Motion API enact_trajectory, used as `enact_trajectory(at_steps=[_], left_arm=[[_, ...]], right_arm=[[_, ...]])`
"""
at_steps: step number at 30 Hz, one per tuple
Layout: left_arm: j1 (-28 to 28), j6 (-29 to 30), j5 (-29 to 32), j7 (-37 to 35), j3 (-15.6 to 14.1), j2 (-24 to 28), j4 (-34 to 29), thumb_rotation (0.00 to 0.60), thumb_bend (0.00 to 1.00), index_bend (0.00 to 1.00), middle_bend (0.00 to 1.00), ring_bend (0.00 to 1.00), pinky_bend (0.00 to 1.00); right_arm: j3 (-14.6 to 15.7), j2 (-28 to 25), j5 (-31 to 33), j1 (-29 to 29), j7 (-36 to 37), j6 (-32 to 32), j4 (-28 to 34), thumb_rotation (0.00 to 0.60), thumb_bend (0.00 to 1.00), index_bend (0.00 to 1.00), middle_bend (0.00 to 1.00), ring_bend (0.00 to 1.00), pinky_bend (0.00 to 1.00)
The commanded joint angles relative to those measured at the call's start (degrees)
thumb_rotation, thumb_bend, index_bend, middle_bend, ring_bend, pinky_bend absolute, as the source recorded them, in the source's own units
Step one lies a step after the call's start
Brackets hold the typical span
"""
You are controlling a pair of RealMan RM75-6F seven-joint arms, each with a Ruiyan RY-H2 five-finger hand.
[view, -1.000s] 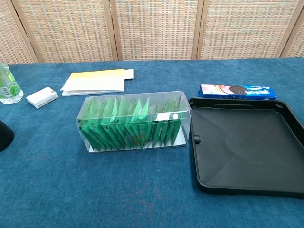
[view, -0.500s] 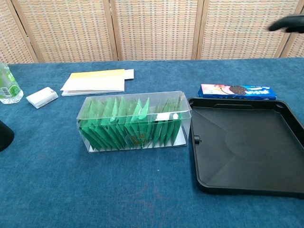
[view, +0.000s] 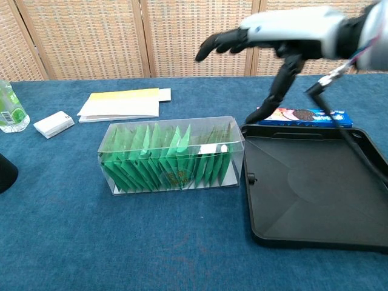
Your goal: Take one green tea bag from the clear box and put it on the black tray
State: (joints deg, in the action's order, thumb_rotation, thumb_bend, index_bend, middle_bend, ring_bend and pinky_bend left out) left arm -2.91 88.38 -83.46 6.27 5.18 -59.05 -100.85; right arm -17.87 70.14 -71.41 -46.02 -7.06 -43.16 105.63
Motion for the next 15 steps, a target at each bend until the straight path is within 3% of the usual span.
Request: enact_trajectory(at_steps=[1, 9, 15], left_arm=[[-0.1, -0.5, 1.0, -0.9, 0.4, 0.4, 0.0, 0.6, 0.0, 0.0, 0.0, 0.0, 0.0], [-0.5, -1.3, 1.8, -1.6, 0.4, 0.9, 0.1, 0.6, 0.0, 0.0, 0.0, 0.0, 0.0], [-0.9, -2.4, 2.3, -2.4, 0.4, 1.1, 0.1, 0.6, 0.0, 0.0, 0.0, 0.0, 0.0]], right_arm=[[0.1, 7.4, 11.0, -6.9, -7.7, 3.0, -5.4, 0.6, 0.23, 0.18, 0.0, 0.0, 0.0], [3.1, 13.2, 19.8, -11.7, -15.2, 0.0, -9.6, 0.6, 0.32, 0.21, 0.0, 0.0, 0.0], [3.6, 14.7, 24.0, -13.8, -17.1, -1.3, -10.1, 0.6, 0.33, 0.21, 0.0, 0.0, 0.0]])
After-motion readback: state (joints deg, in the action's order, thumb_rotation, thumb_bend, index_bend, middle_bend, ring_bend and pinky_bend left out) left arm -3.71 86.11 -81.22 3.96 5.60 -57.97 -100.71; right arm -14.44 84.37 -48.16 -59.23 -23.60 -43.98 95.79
